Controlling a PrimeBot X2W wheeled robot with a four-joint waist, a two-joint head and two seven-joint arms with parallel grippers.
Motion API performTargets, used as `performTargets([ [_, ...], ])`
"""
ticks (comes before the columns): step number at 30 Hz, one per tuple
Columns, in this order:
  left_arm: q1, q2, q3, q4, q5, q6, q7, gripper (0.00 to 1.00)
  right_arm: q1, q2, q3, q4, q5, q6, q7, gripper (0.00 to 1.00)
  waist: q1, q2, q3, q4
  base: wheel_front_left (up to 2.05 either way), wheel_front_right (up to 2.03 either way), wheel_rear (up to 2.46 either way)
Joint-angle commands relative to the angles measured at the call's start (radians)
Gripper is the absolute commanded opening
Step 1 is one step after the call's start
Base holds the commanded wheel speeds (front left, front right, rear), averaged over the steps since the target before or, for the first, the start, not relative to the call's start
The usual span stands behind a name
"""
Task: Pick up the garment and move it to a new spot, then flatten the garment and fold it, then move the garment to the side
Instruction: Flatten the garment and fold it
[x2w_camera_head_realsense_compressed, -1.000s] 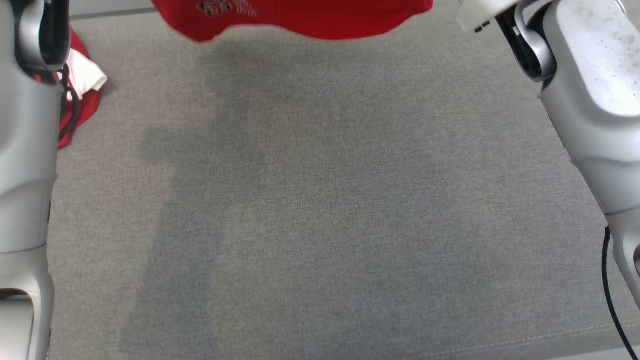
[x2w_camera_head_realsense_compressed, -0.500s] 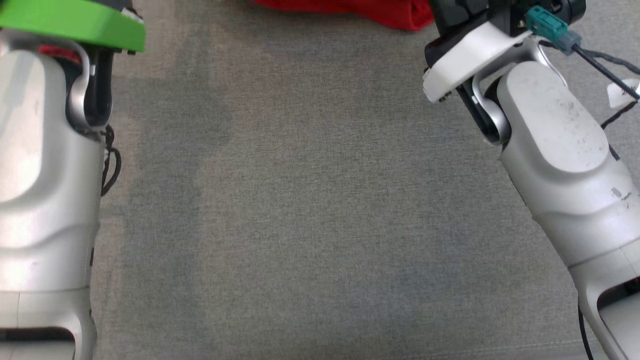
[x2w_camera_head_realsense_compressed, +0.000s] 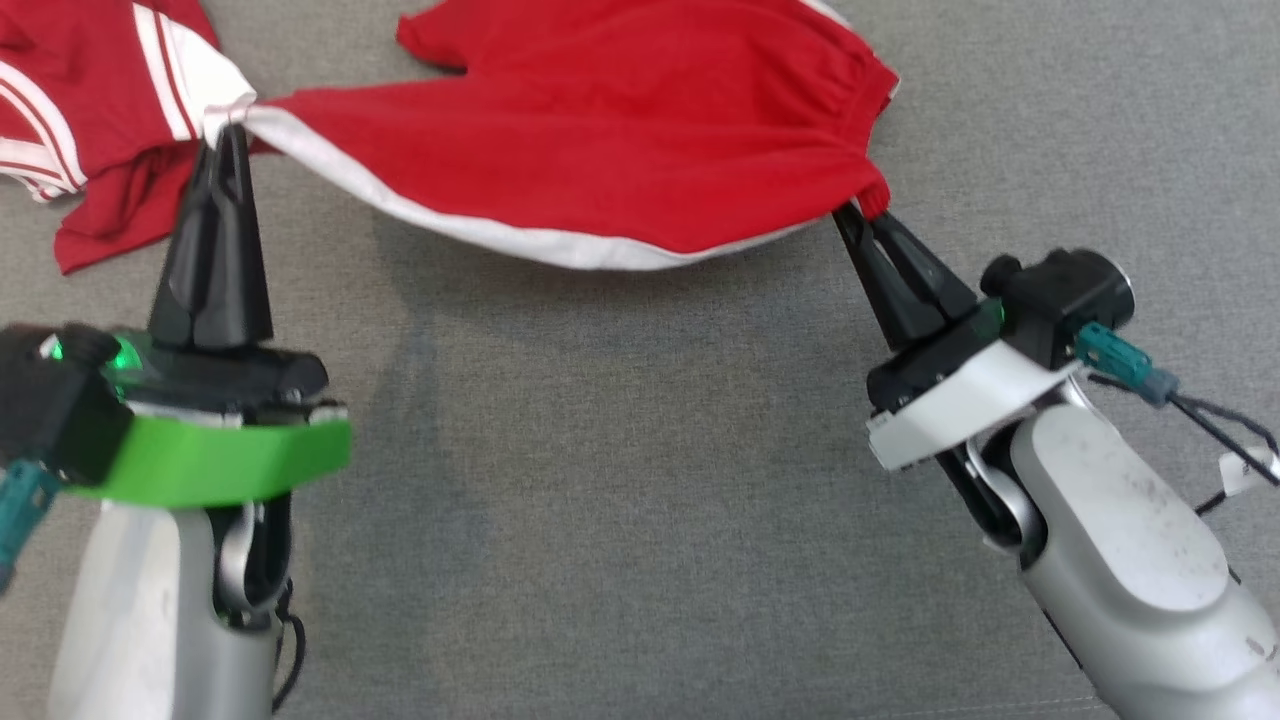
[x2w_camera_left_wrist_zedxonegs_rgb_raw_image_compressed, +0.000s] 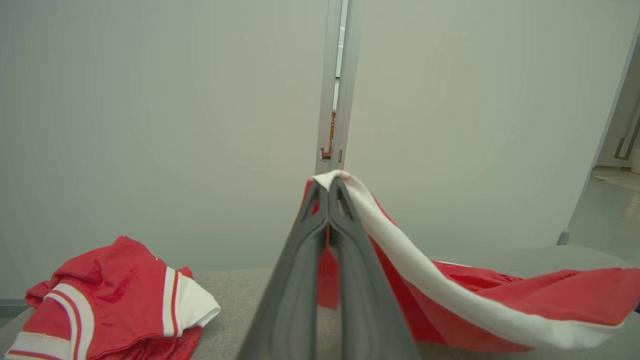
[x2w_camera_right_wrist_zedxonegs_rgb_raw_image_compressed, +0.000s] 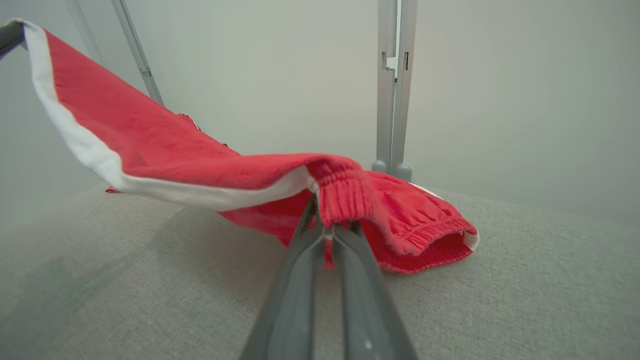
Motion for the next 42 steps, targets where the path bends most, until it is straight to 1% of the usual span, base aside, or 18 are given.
performTargets([
  [1, 0.057, -0.012, 0.001, -0.032, 0.020, -0.003, 0.000, 0.00, 0.050, -0.004, -0.016, -0.026, 0.009, 0.000, -0.003, 0.00, 0.0000, -0.0001, -0.062, 0.016, 0.00, 0.00, 0.00],
  [6, 0.236, -0.062, 0.016, -0.146, 0.042, -0.003, 0.000, 0.00, 0.224, -0.002, -0.063, -0.109, 0.003, 0.000, -0.003, 0.00, 0.0000, -0.0001, -0.138, 0.033, 0.00, 0.00, 0.00],
  [12, 0.401, -0.100, 0.014, -0.253, 0.057, -0.003, 0.000, 0.00, 0.409, -0.013, -0.100, -0.199, 0.013, 0.000, -0.003, 0.00, 0.0000, -0.0001, -0.214, 0.035, 0.00, 0.00, 0.00],
  [17, 0.506, -0.119, 0.013, -0.337, 0.071, -0.003, 0.000, 0.00, 0.526, -0.050, -0.127, -0.284, 0.022, 0.000, -0.003, 0.00, 0.0000, -0.0001, -0.243, 0.019, 0.00, 0.00, 0.00],
  [21, 0.560, -0.126, 0.002, -0.386, 0.075, -0.003, 0.000, 0.00, 0.593, -0.085, -0.136, -0.341, 0.035, 0.000, -0.003, 0.00, 0.0000, -0.0001, -0.247, 0.002, 0.00, 0.00, 0.00],
  [24, 0.588, -0.126, -0.013, -0.368, 0.064, -0.003, 0.000, 0.00, 0.612, -0.100, -0.126, -0.346, 0.053, 0.000, 0.001, 0.00, 0.0000, -0.0001, -0.246, -0.012, 0.00, 0.00, 0.00],
  [27, 0.575, -0.124, -0.019, -0.330, 0.069, -0.003, 0.000, 0.00, 0.601, -0.098, -0.104, -0.310, 0.066, 0.000, 0.004, 0.00, 0.0000, -0.0001, -0.239, -0.024, 0.00, 0.00, 0.00],
  [31, 0.544, -0.114, -0.013, -0.239, 0.051, -0.003, 0.000, 0.00, 0.557, -0.090, -0.052, -0.236, 0.077, 0.000, 0.000, 0.00, 0.0000, -0.0001, -0.223, -0.036, 0.00, 0.00, 0.00],
  [34, 0.503, -0.099, -0.015, -0.154, 0.035, -0.003, 0.000, 0.00, 0.515, -0.066, -0.036, -0.164, 0.099, 0.000, -0.001, 0.00, 0.0000, -0.0001, -0.205, -0.043, 0.00, 0.00, 0.00],
  [37, 0.437, -0.078, -0.017, -0.081, 0.030, -0.003, 0.000, 0.00, 0.472, -0.031, -0.052, -0.103, 0.116, 0.000, -0.003, 0.00, 0.0000, -0.0001, -0.186, -0.048, 0.00, 0.00, 0.00],
  [38, 0.377, -0.070, -0.016, -0.035, 0.021, -0.003, 0.000, 0.00, 0.440, -0.008, -0.067, -0.072, 0.120, 0.000, -0.003, 0.00, 0.0000, -0.0001, -0.168, -0.053, 0.00, 0.00, 0.00],
  [42, 0.250, -0.036, -0.021, 0.078, 0.018, -0.003, 0.000, 0.00, 0.366, 0.034, -0.073, -0.002, 0.116, 0.000, -0.003, 0.00, 0.0000, -0.0001, -0.129, -0.073, 0.00, 0.00, 0.00],
])
